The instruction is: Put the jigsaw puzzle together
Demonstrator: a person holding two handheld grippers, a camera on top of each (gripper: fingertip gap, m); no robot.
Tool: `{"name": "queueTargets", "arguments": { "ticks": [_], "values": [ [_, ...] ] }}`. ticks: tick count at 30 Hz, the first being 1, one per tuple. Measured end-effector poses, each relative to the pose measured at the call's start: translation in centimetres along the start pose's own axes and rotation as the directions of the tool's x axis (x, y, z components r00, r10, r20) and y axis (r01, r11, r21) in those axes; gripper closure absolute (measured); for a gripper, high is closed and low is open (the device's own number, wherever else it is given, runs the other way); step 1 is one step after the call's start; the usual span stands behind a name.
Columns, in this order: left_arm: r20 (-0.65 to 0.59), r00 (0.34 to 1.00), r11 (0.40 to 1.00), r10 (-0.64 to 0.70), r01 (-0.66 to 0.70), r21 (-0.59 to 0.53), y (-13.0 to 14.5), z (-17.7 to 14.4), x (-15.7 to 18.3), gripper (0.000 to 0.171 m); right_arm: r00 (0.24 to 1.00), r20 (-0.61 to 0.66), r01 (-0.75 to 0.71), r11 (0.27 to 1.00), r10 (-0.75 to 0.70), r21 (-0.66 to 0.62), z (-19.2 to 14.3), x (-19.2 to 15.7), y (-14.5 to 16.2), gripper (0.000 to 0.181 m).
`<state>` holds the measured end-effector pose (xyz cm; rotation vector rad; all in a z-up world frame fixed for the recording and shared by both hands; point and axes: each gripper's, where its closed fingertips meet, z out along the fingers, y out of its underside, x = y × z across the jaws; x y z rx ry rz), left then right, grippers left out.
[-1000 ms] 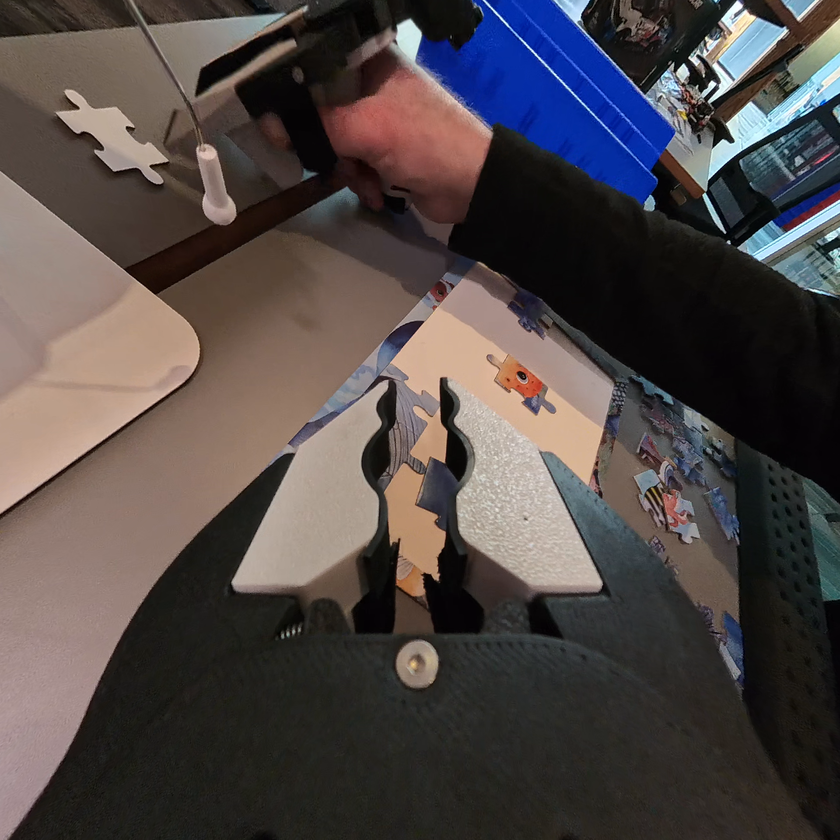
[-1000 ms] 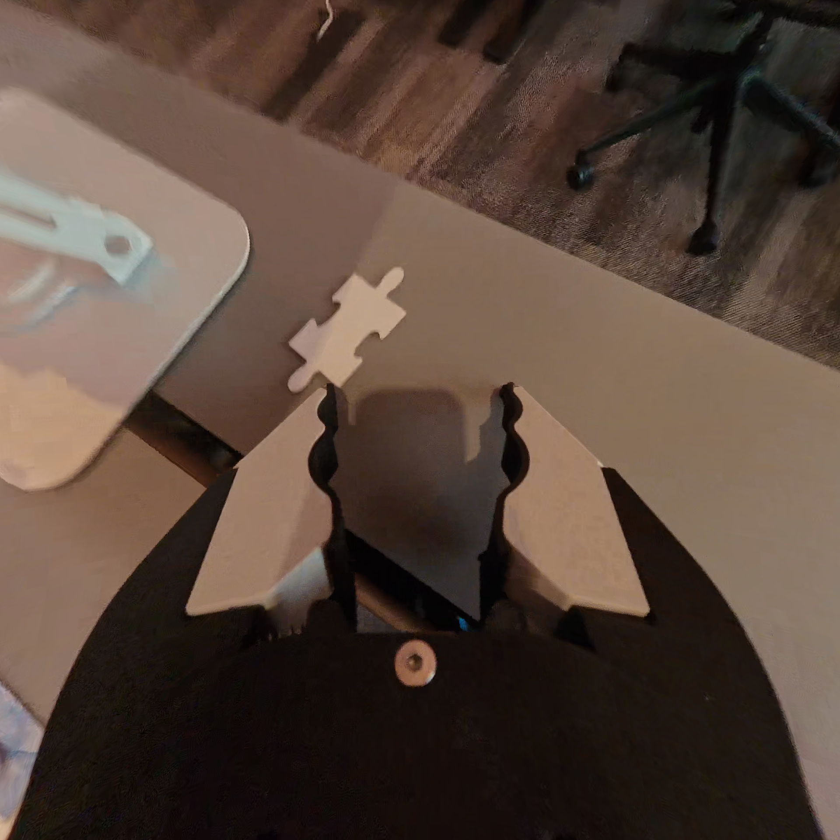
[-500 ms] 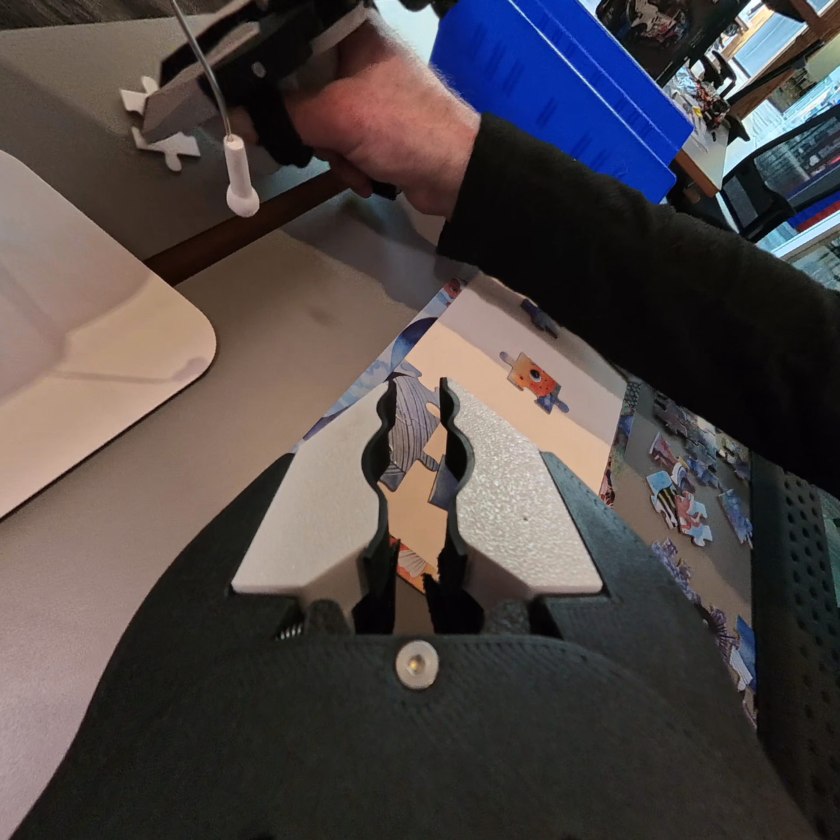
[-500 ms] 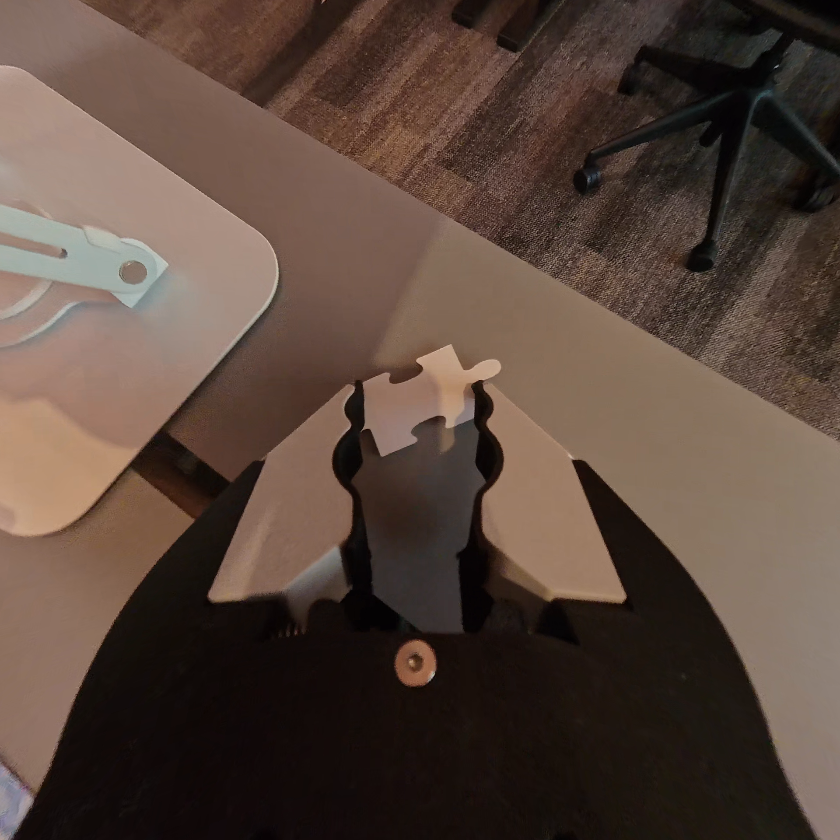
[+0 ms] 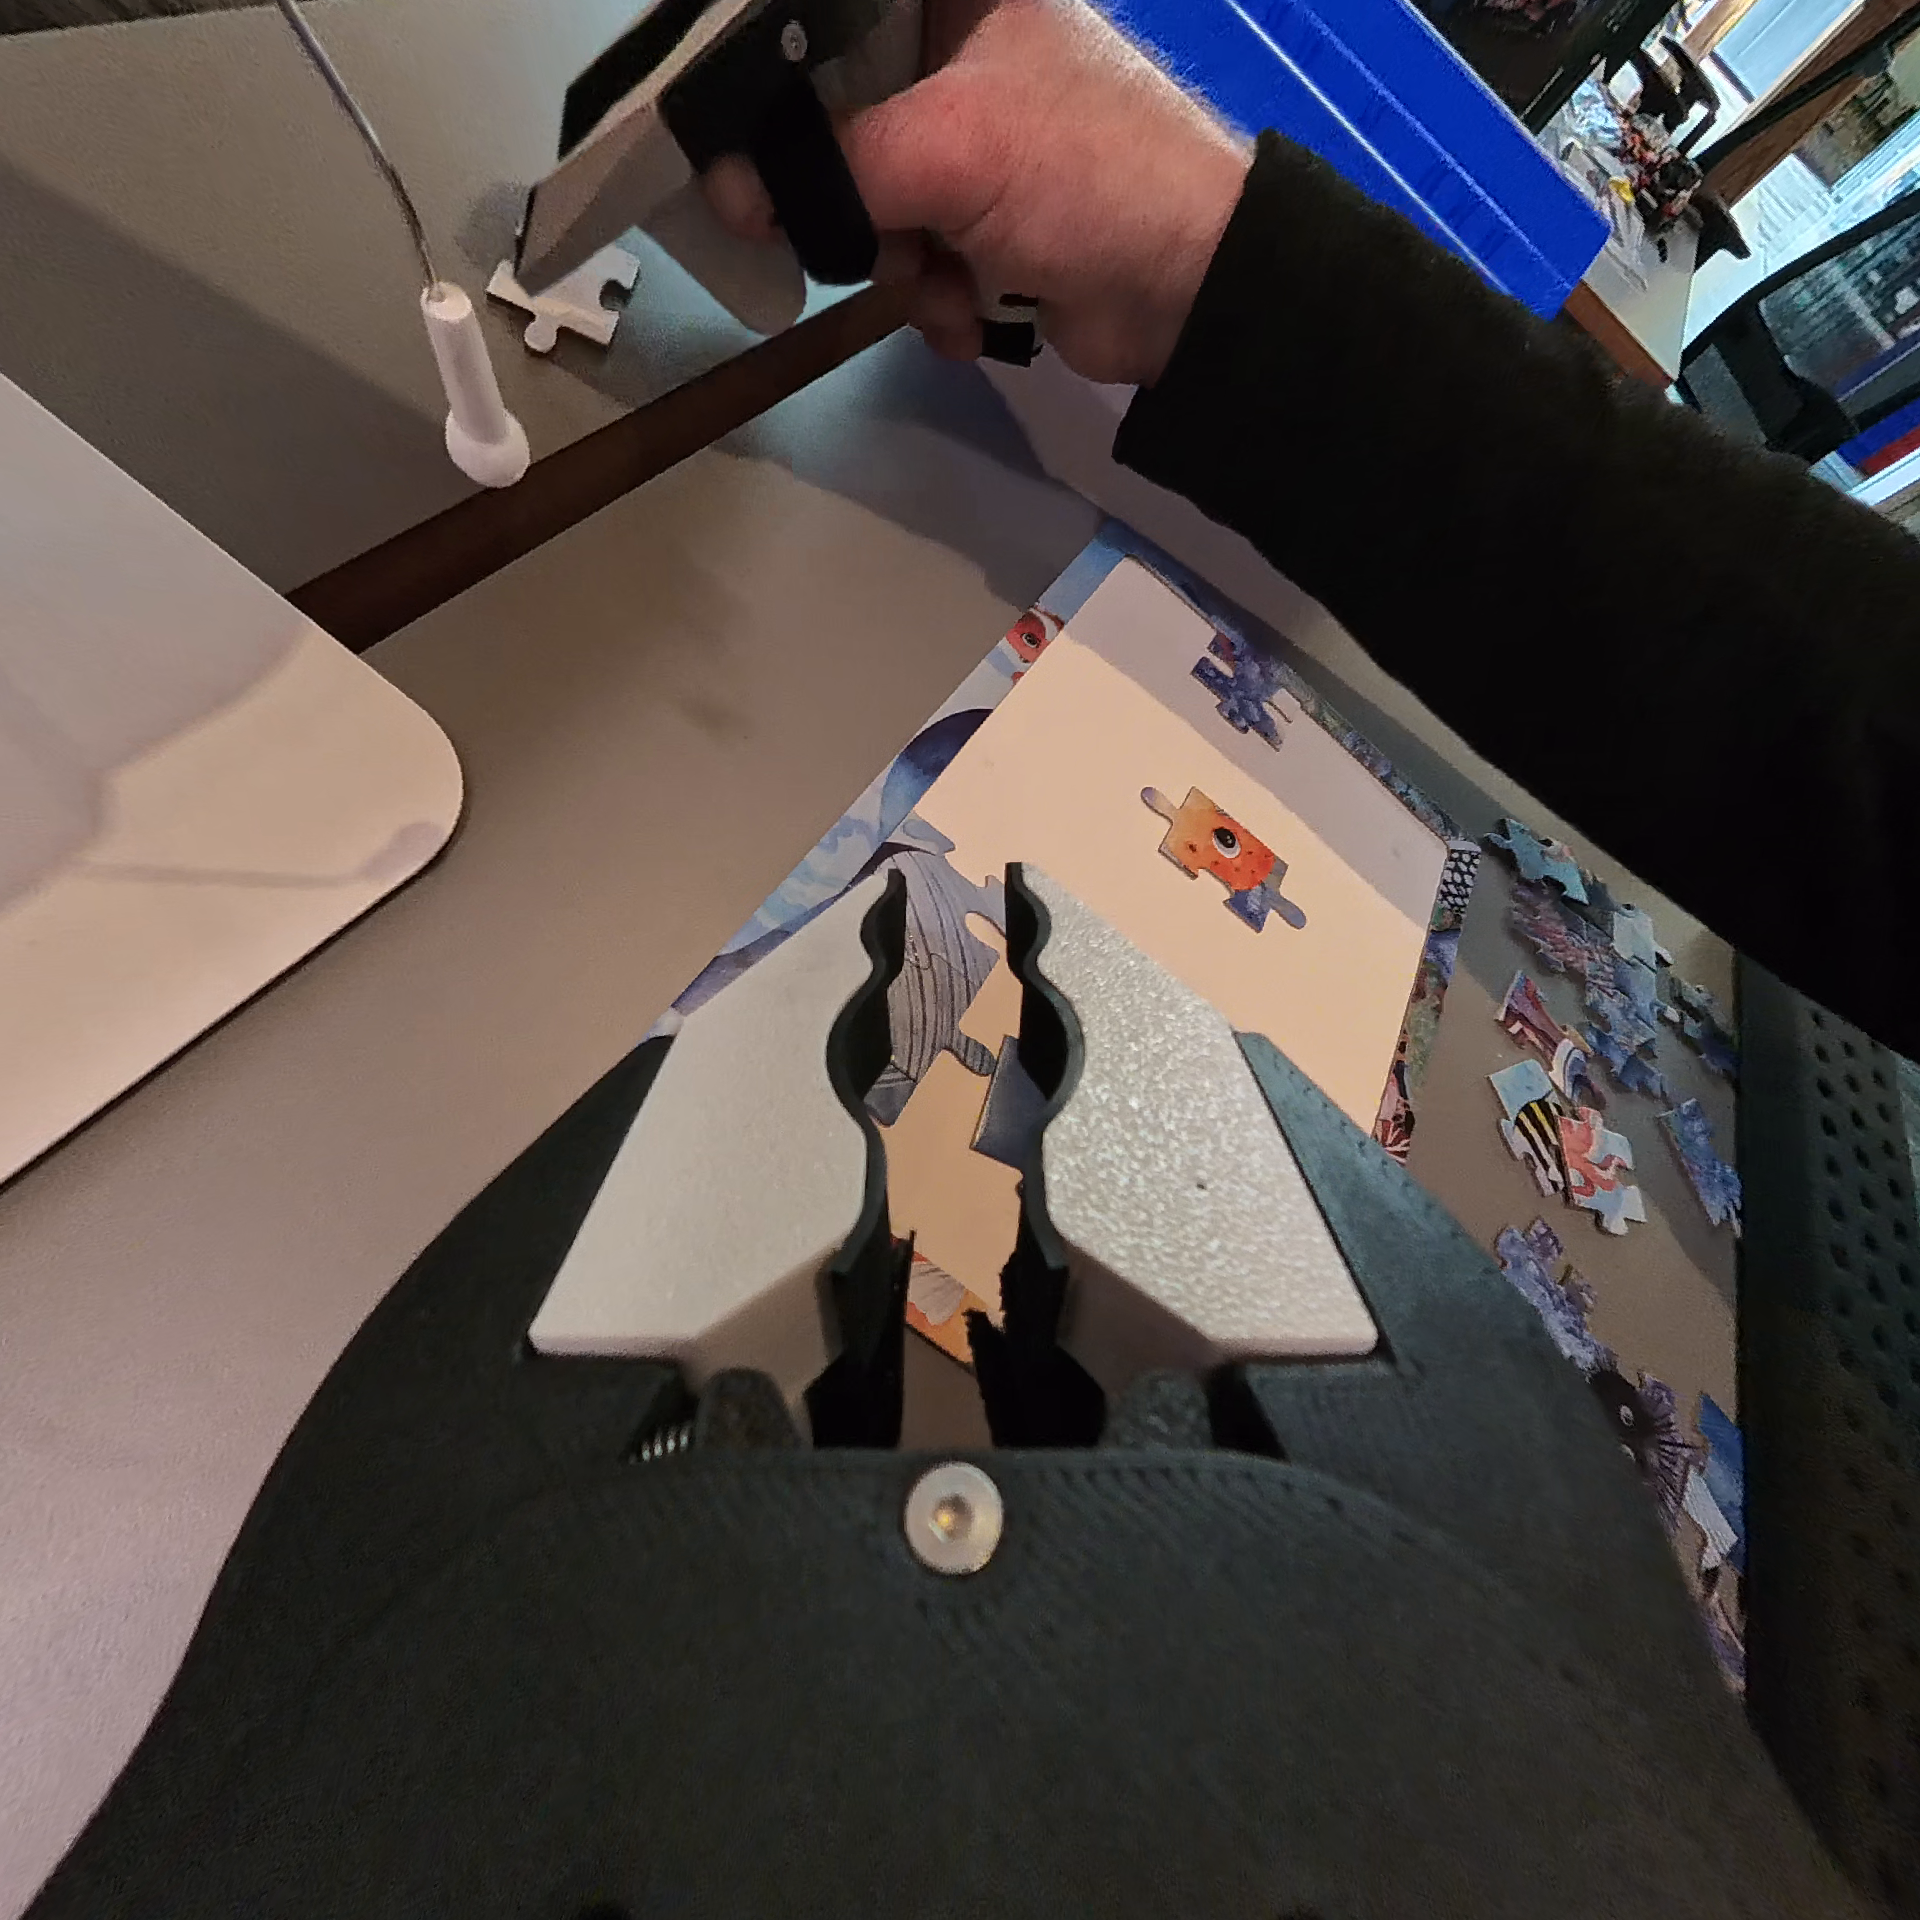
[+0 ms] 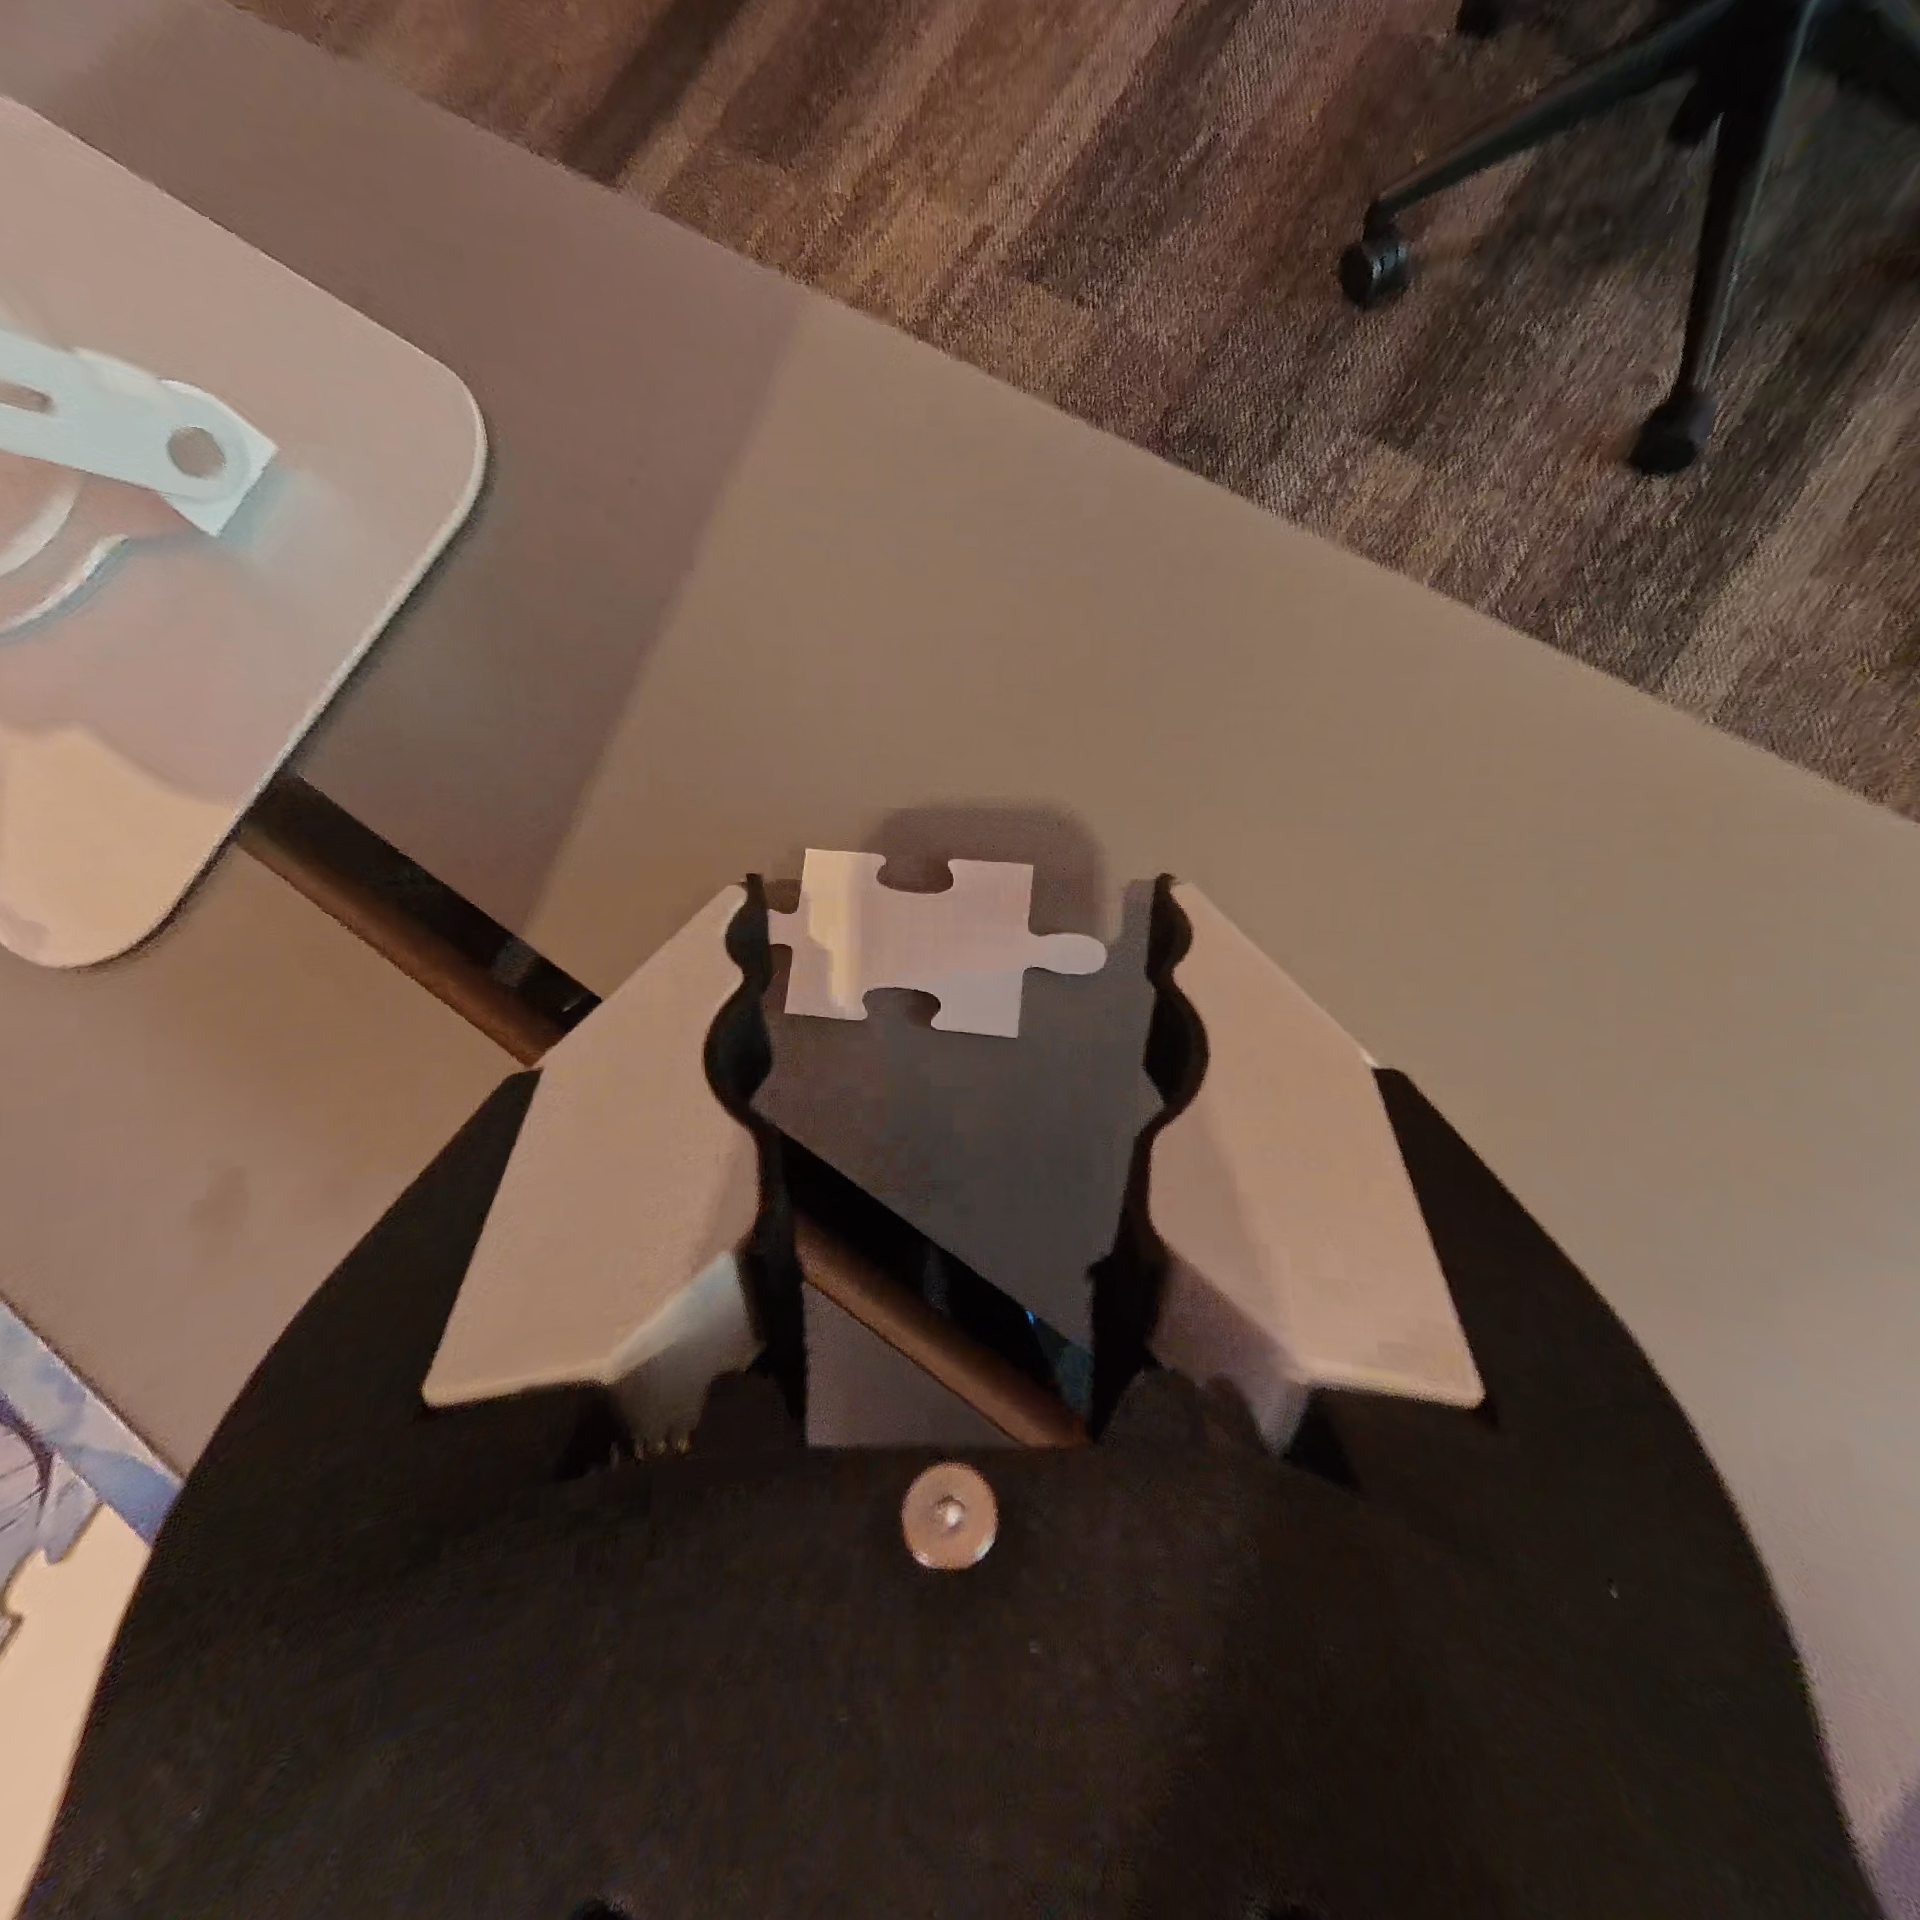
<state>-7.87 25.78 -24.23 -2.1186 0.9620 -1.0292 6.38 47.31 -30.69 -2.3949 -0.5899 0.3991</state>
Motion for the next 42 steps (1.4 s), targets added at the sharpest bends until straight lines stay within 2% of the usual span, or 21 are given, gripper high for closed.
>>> {"name": "queueTargets", "arguments": {
  "ticks": [1, 3, 4, 6, 9, 11, 16, 18, 21, 26, 28, 31, 33, 35, 38, 42],
  "values": [
    [-0.002, 1.000, 1.000, -0.001, 0.001, -0.001, 0.1, 0.0, 0.0, 0.154, 0.999, -0.026, 0.024, 1.000, -0.025, -0.014, 0.4, 0.0, 0.2, 0.106],
    [-0.001, 1.000, 1.000, 0.002, -0.002, -0.006, 0.2, 0.0, 0.0, 0.154, 0.990, -0.067, 0.125, 0.992, -0.126, -0.025, 0.6, -0.1, 0.2, 0.113],
    [0.001, 1.000, 1.000, 0.003, -0.003, -0.007, 0.2, 0.0, -0.1, 0.154, 0.990, -0.050, 0.132, 0.991, -0.133, -0.027, 0.6, -0.3, 0.3, 0.128],
    [0.001, 1.000, 1.000, 0.004, -0.004, -0.002, 0.0, -0.1, 0.0, 0.154, 0.993, -0.053, 0.105, 0.993, -0.107, -0.047, 0.2, 0.2, 0.6, 0.136],
    [-0.001, 1.000, 1.000, 0.007, -0.007, 0.002, -0.1, -0.2, 0.0, 0.154, 0.994, -0.010, 0.111, 0.992, -0.111, -0.064, -0.8, 0.5, 0.8, 0.126],
    [-0.004, 1.000, 1.000, 0.010, -0.010, 0.002, -0.1, -0.3, 0.2, 0.154, 0.976, 0.058, 0.212, 0.977, -0.210, -0.022, -1.7, -0.1, 0.1, 0.128],
    [-0.008, 0.999, 0.999, 0.032, -0.033, -0.010, 0.1, 0.0, 0.4, 0.154, 0.858, 0.184, 0.500, 0.862, -0.480, -0.082, -2.8, -0.5, 1.3, 0.127],
    [-0.005, 0.999, 0.999, 0.033, -0.033, -0.018, 0.2, 0.1, 0.3, 0.154, 0.817, 0.189, 0.571, 0.810, -0.545, -0.133, -2.5, 0.2, 1.7, 0.128],
    [-0.003, 0.999, 0.999, 0.038, -0.038, -0.031, 0.6, 0.3, 0.1, 0.154, 0.747, 0.215, 0.662, 0.736, -0.629, -0.145, -1.7, 0.5, 2.1, 0.133],
    [-0.004, 0.999, 0.998, 0.045, -0.045, -0.033, 0.7, 0.4, 0.0, 0.154, 0.734, 0.296, 0.664, 0.738, -0.611, -0.124, -1.4, -0.1, 2.3, 0.143],
    [-0.005, 0.999, 0.998, 0.047, -0.047, -0.037, 0.8, 0.5, 0.0, 0.154, 0.752, 0.312, 0.637, 0.763, -0.581, -0.113, -1.3, -0.3, 2.3, 0.155],
    [-0.006, 0.999, 0.998, 0.053, -0.053, -0.042, 0.9, 0.6, 0.2, 0.154, 0.802, 0.306, 0.561, 0.822, -0.512, -0.096, -1.0, -0.5, 1.9, 0.156],
    [-0.004, 0.998, 0.997, 0.059, -0.059, -0.045, 0.9, 0.6, 0.3, 0.154, 0.817, 0.308, 0.541, 0.833, -0.488, -0.115, -1.0, -0.7, 1.9, 0.156],
    [-0.004, 0.998, 0.997, 0.060, -0.061, -0.045, 0.8, 0.6, 0.3, 0.154, 0.836, 0.307, 0.511, 0.848, -0.454, -0.140, -0.9, -0.7, 1.7, 0.143],
    [-0.006, 0.998, 0.997, 0.061, -0.062, -0.048, 0.9, 0.6, 0.3, 0.154, 0.807, 0.268, 0.572, 0.810, -0.527, -0.131, -0.6, -0.1, 1.5, 0.132],
    [-0.008, 0.998, 0.997, 0.062, -0.062, -0.055, 1.1, 0.8, 0.2, 0.154, 0.804, 0.234, 0.583, 0.803, -0.547, -0.124, -0.6, 0.7, 0.9, 0.120]
  ]
}}
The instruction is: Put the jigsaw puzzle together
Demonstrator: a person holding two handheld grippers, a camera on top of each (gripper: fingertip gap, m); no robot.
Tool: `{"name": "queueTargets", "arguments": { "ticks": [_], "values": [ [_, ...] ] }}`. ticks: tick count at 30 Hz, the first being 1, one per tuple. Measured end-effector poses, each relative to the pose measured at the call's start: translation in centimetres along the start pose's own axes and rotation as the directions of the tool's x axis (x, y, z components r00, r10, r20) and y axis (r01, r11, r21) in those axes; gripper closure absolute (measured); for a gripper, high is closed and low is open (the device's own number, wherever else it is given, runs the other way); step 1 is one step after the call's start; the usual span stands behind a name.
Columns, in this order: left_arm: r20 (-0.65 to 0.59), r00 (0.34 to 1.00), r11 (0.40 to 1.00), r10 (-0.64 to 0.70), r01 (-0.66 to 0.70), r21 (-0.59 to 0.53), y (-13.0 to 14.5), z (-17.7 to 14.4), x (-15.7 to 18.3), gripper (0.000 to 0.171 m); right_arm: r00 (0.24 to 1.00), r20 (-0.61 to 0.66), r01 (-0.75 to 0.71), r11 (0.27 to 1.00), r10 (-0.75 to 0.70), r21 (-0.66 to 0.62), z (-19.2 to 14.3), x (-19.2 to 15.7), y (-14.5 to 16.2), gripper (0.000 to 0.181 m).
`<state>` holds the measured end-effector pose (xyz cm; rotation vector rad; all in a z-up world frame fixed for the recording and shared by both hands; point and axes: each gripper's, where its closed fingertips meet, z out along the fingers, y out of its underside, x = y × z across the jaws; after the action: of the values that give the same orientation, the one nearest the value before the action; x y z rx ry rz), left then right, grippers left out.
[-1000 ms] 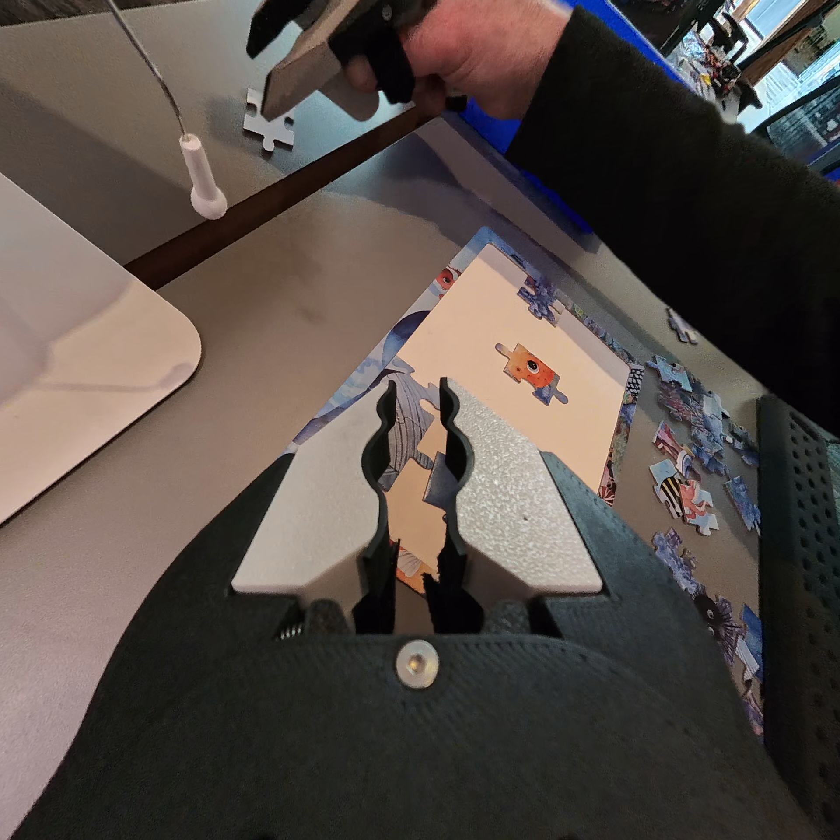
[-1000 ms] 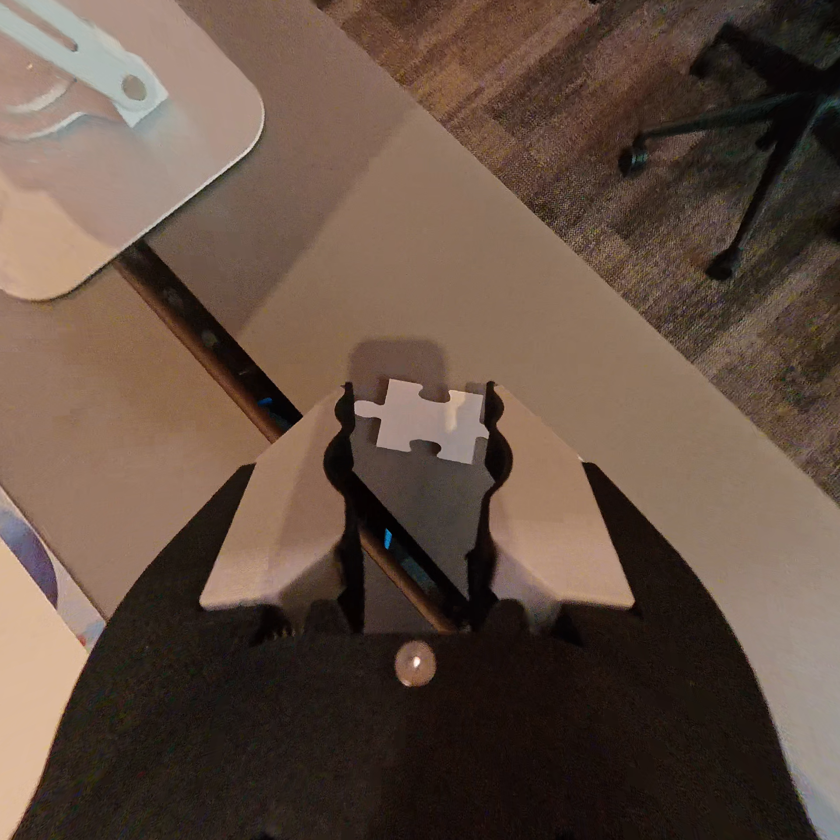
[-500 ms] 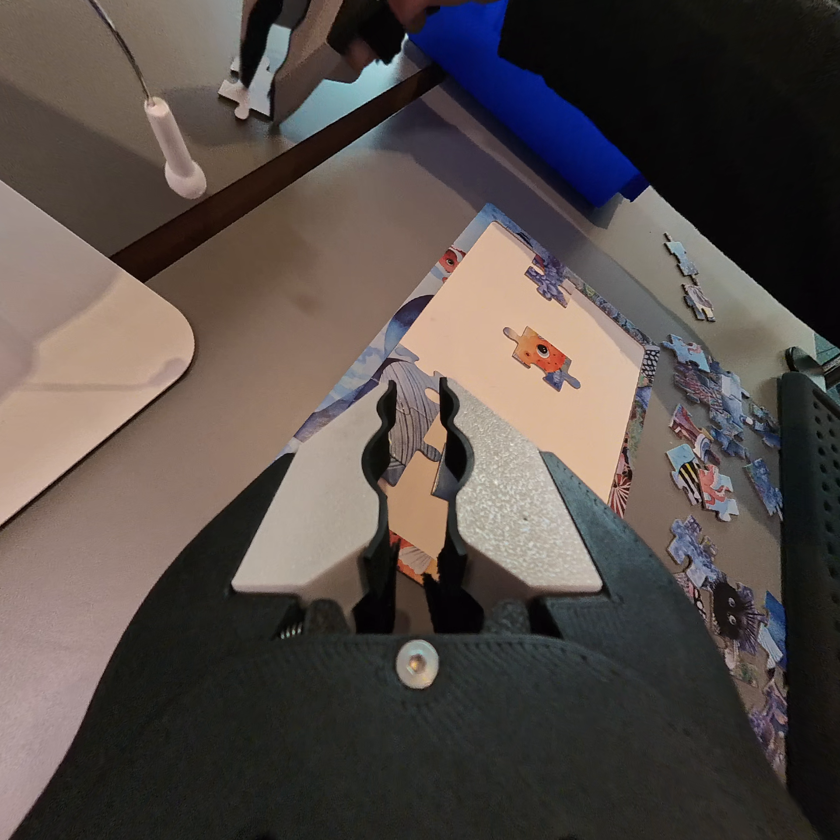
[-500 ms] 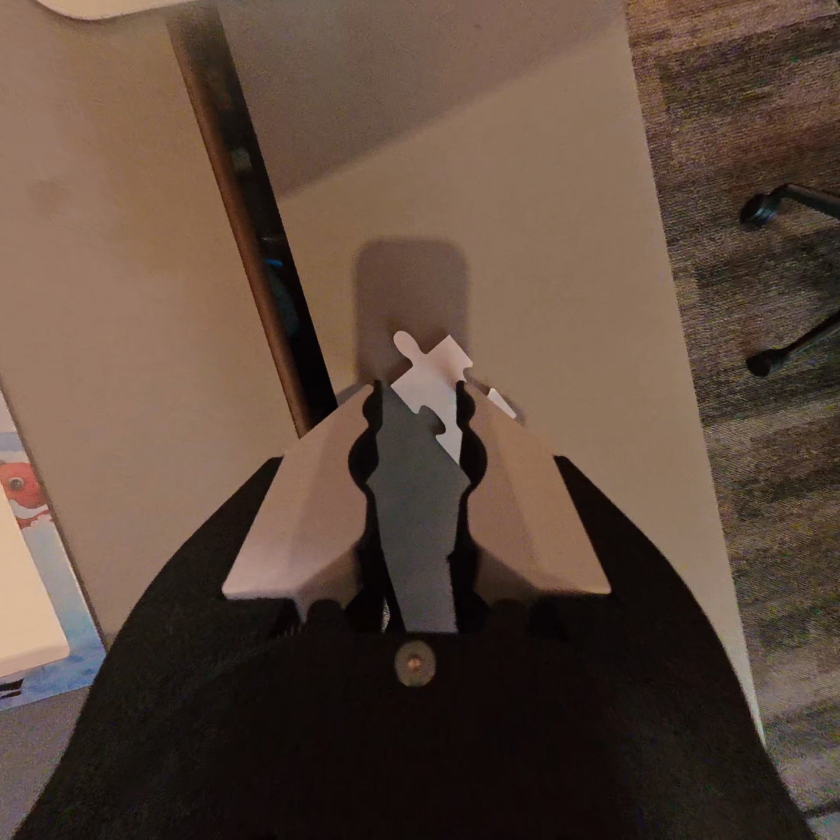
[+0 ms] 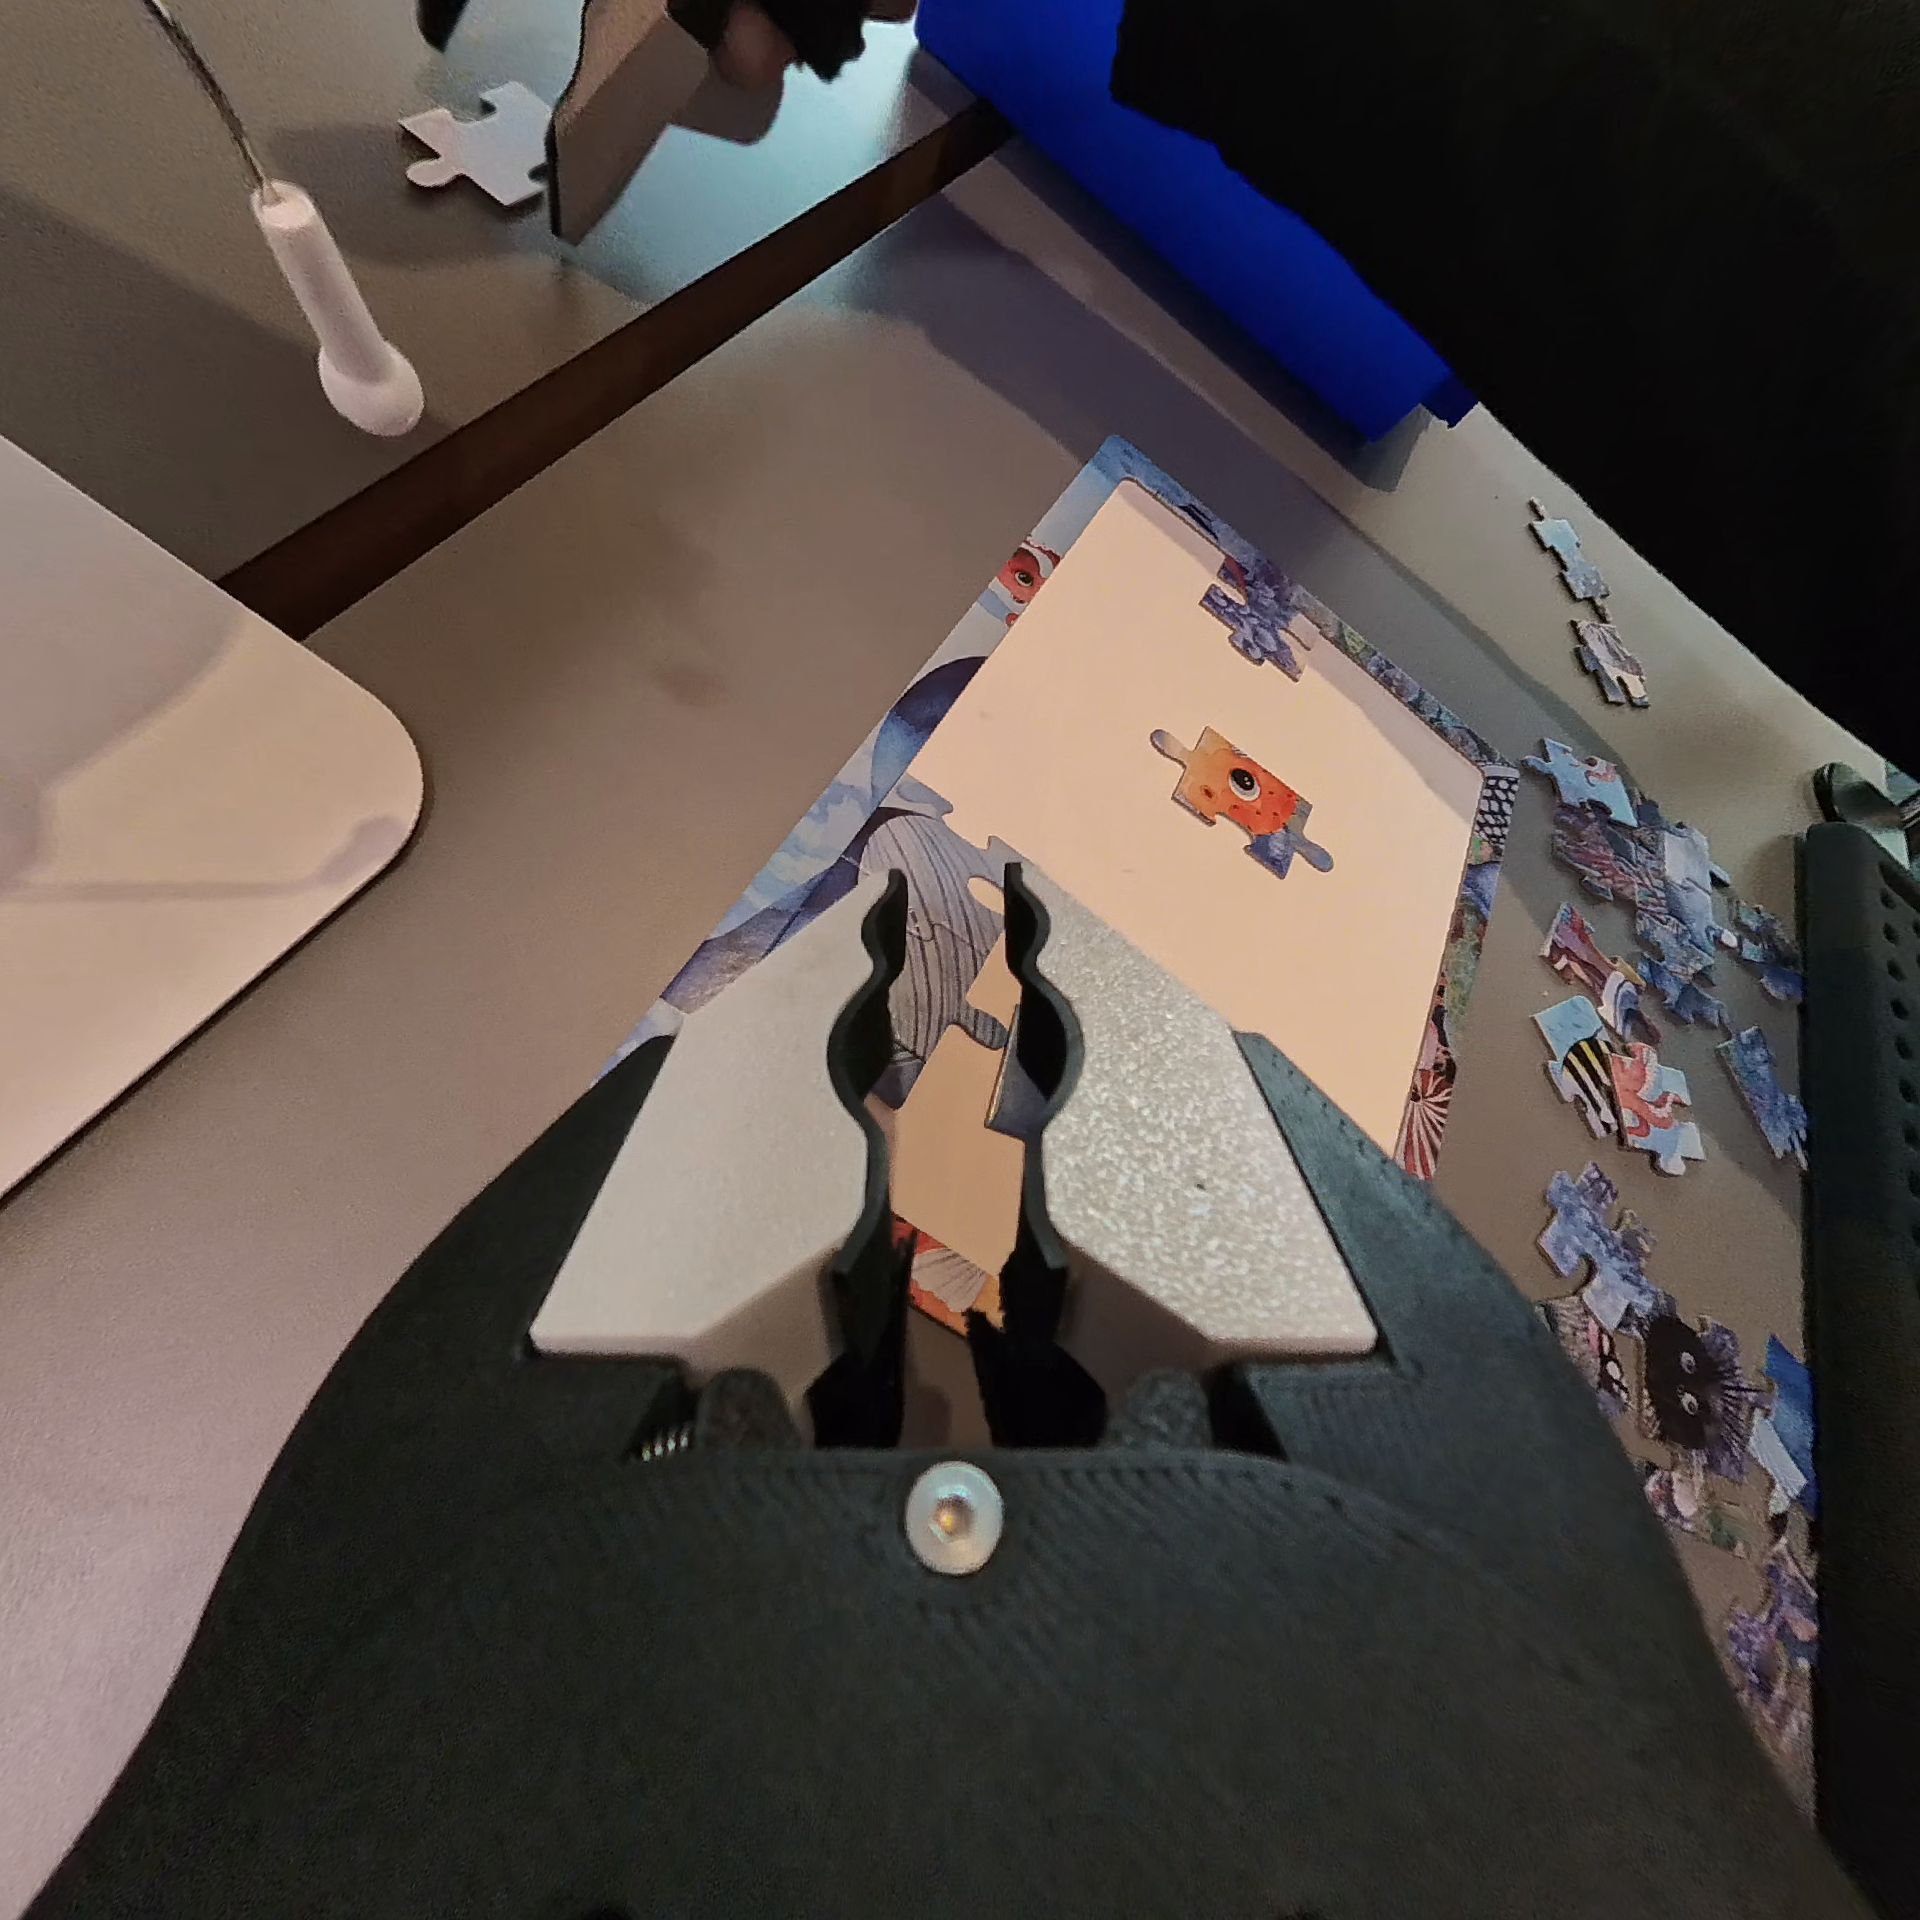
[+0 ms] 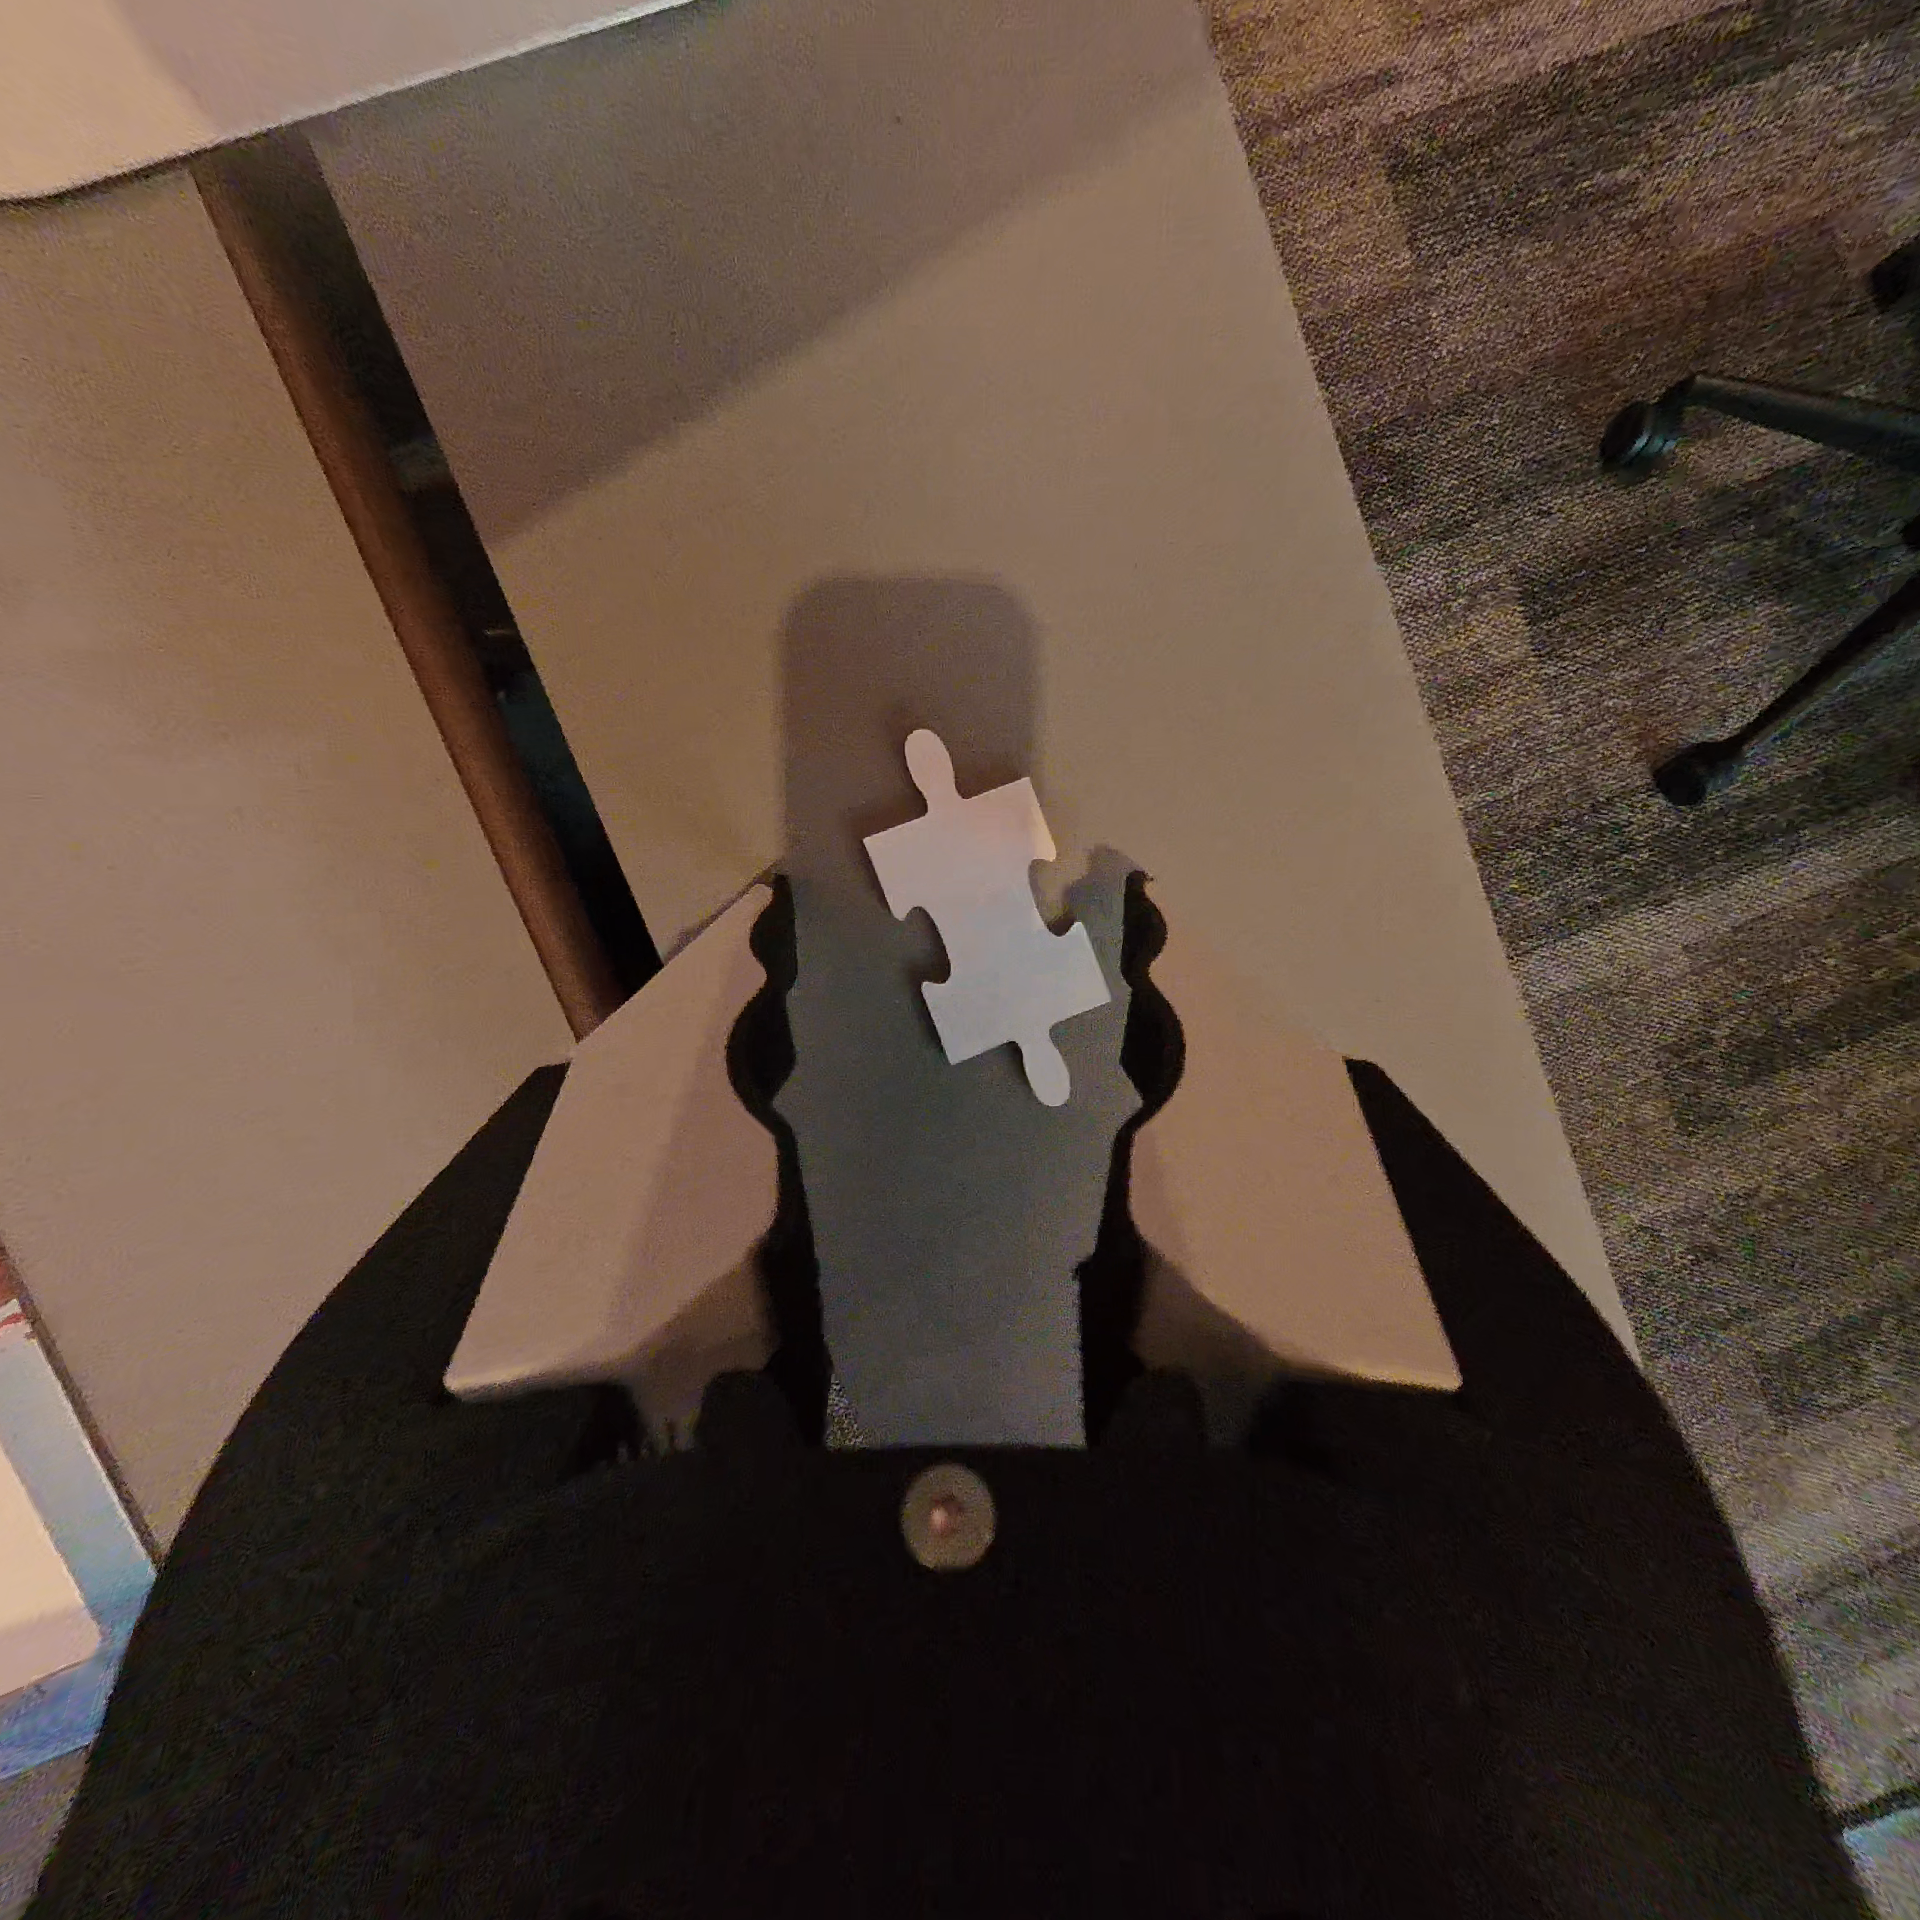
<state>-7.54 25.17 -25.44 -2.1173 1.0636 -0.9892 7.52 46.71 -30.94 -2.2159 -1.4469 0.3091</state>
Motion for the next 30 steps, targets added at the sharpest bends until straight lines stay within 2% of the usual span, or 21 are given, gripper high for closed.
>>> {"name": "queueTargets", "arguments": {
  "ticks": [2, 7, 20, 25, 30],
  "values": [
    [0.002, 1.000, 1.000, 0.002, -0.002, -0.005, 0.1, 0.1, 0.0, 0.154, 1.000, 0.002, -0.029, 1.000, 0.029, -0.002, 0.1, 0.4, 0.2, 0.121],
    [0.000, 1.000, 1.000, 0.006, -0.006, -0.006, 0.1, 0.1, 0.0, 0.155, 0.995, 0.060, -0.083, 0.995, 0.080, 0.060, -0.2, 0.0, 0.2, 0.154],
    [0.007, 1.000, 1.000, 0.009, -0.009, 0.019, -0.5, 0.2, 0.1, 0.155, 0.990, 0.043, -0.141, 0.979, 0.136, 0.145, -1.4, -1.4, 0.5, 0.156],
    [0.021, 1.000, 0.999, -0.023, 0.022, 0.047, -0.8, 0.3, -0.3, 0.152, 0.997, 0.042, -0.075, 0.989, 0.070, 0.128, -2.7, -4.2, 0.4, 0.156],
    [0.001, 0.997, 0.991, -0.072, 0.072, 0.114, -2.0, 0.7, 0.2, 0.146, 0.996, 0.056, 0.058, 0.992, -0.065, 0.112, -5.4, -9.7, -0.3, 0.156]
  ]
}}
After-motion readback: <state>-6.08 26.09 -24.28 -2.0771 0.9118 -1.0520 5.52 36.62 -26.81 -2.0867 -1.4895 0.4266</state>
